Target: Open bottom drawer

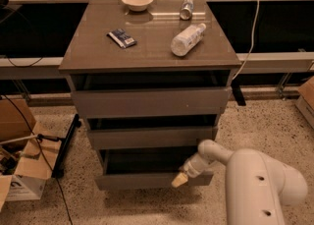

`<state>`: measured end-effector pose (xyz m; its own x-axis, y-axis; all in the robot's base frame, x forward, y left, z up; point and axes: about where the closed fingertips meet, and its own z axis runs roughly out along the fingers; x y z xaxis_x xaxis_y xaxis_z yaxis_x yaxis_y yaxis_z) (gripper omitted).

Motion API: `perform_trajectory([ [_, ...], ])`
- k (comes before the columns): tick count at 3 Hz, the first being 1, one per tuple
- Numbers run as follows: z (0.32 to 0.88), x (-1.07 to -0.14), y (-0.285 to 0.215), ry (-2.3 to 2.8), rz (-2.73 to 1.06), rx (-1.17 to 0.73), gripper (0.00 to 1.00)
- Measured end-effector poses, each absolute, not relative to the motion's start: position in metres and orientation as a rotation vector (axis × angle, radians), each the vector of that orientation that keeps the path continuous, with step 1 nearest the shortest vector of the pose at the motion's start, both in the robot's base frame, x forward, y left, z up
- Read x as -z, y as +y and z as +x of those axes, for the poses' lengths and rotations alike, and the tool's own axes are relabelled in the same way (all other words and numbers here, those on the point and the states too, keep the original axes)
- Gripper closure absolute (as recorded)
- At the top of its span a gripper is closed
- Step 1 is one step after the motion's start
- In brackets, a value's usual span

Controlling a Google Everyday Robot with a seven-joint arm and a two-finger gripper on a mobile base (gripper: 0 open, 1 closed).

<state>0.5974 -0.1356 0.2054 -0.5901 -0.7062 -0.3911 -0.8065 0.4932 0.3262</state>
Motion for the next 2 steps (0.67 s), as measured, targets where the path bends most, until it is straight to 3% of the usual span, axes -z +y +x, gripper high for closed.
perform_trajectory([
  [1, 0.5802, -0.2042, -0.1444, 2.598, -1.208, -0.713, 0.0],
  [2, 0.5801, -0.2042, -0.1444, 2.598, -1.208, -0.713, 0.0],
])
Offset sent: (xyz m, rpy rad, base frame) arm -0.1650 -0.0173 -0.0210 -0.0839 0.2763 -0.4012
